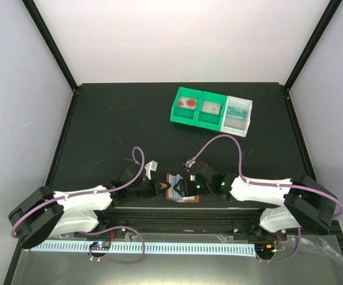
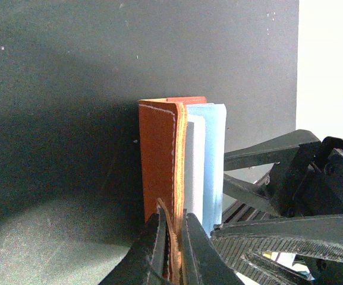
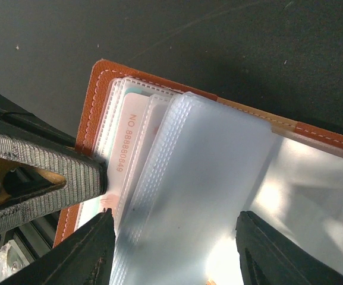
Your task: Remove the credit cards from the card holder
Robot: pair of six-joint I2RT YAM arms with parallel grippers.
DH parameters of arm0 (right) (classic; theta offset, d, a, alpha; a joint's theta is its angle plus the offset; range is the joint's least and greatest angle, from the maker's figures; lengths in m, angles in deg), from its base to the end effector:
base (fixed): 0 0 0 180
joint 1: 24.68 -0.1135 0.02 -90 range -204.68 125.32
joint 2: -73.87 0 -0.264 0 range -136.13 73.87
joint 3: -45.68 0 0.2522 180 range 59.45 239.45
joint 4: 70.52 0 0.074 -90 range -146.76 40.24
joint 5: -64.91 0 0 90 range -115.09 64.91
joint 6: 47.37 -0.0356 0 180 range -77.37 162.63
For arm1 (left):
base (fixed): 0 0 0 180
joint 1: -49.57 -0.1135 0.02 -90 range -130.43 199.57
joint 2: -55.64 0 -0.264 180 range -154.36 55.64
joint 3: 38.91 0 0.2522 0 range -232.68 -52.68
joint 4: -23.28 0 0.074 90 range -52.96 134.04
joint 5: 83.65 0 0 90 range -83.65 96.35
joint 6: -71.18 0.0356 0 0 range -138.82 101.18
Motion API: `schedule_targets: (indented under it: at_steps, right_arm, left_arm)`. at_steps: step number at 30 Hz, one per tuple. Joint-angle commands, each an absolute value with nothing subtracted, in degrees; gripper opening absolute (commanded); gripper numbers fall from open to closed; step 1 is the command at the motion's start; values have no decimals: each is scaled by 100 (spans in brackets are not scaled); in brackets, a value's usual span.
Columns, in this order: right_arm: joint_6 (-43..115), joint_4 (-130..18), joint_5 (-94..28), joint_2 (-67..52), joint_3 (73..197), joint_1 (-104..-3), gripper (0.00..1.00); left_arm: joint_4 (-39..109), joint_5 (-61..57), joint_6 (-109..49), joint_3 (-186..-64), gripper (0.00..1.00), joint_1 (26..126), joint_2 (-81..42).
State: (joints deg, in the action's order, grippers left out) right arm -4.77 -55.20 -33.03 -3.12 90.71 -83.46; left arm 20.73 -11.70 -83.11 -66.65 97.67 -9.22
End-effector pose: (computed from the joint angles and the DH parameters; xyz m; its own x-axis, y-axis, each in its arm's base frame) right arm 0.1247 0.2152 0.1570 -0.9170 -0.1064 -0.3845 -0.3259 0.7557 0.5681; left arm 0.1239 -0.1546 0.1391 -0.9555 -0.2178 -0.1988 0.0395 0.5736 -0.8182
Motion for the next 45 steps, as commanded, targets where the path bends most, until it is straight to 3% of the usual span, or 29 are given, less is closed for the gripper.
schedule_targets:
  at_steps: [1,10,19,23,36,45]
  right_arm:
    - [-376,-5474,-3163,-260,9082,-8364,57]
    - [-317,-5381,-3177,-391,9161,-8363,56]
    - [-241,-5146,-2872,-348,9135,-8357,42]
    - [-91,-4983,-2464,-254,9110,-8353,36]
    - [257,-3772,-1120,248,9290,-8358,32]
    - [212,-4992,-2597,930,8985,-8353,25]
  left_arm:
    - [1925,-1106,-8310,-6665,2,9800,-914]
    - [1984,-1094,-8277,-6698,2,9800,-896]
    - [1979,-1123,-8249,-6709,1,9805,-1029]
    - [2036,-1136,-8195,-6726,1,9801,-1098]
    - [1898,-1122,-8279,-6611,2,9801,-1054]
    - [1912,-1149,-8293,-6615,2,9809,-1104]
